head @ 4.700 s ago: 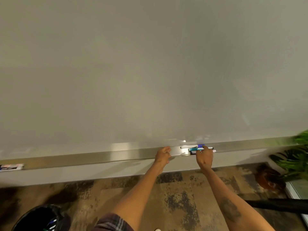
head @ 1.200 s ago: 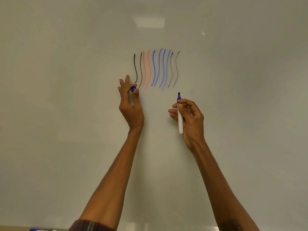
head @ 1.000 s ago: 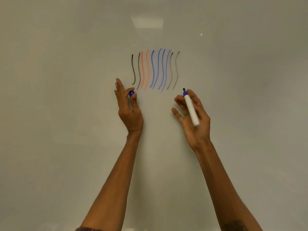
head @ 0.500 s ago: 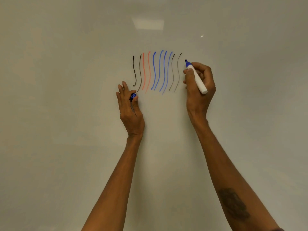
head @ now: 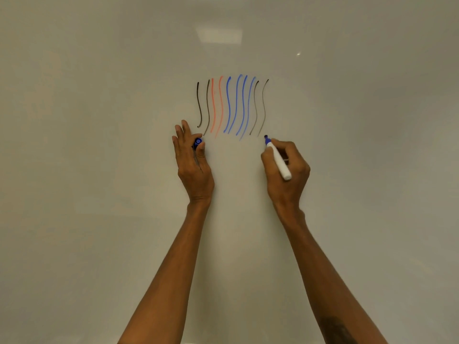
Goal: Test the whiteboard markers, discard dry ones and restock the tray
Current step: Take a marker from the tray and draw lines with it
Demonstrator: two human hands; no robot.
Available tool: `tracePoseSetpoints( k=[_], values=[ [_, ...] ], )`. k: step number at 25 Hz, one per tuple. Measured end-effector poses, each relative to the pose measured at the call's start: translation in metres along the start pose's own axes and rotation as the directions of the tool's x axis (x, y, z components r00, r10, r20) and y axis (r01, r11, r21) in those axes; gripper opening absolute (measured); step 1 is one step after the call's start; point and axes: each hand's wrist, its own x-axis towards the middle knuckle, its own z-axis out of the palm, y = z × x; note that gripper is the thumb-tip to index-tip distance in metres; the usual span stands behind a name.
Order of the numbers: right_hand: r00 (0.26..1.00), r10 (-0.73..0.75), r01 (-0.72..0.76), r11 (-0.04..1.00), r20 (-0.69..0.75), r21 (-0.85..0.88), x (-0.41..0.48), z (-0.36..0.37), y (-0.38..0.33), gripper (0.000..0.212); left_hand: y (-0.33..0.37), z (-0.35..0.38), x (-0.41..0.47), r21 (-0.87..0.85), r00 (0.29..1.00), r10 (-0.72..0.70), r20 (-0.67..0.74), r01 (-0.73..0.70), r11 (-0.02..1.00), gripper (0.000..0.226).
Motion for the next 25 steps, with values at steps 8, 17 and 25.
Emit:
tracePoseSetpoints(
  k=[8,17,25],
  values=[
    [0.984,-0.127,0.128,0.992,-0.122,-0.006,0.077,0.011,-0.014,0.021,0.001,-0.001,-0.001,0.002,0.999,-0.038,0.029,0.038,0.999,0.047],
    [0.934,0.296,-0.344,0.894,0.199,0.287,-0.036,-0.005,0.004,0.02,0.01,-0.017,0.003,-0.034,0.998,-0.03,0.049,0.031,0.999,0.029],
    [0.558,0.584,-0.825,0.316,0.59,0.469,-0.13,0.016,-0.017,0.022,0.029,-0.095,-0.045,-0.371,0.769,-0.639,0.016,0.598,0.71,0.03]
  ],
)
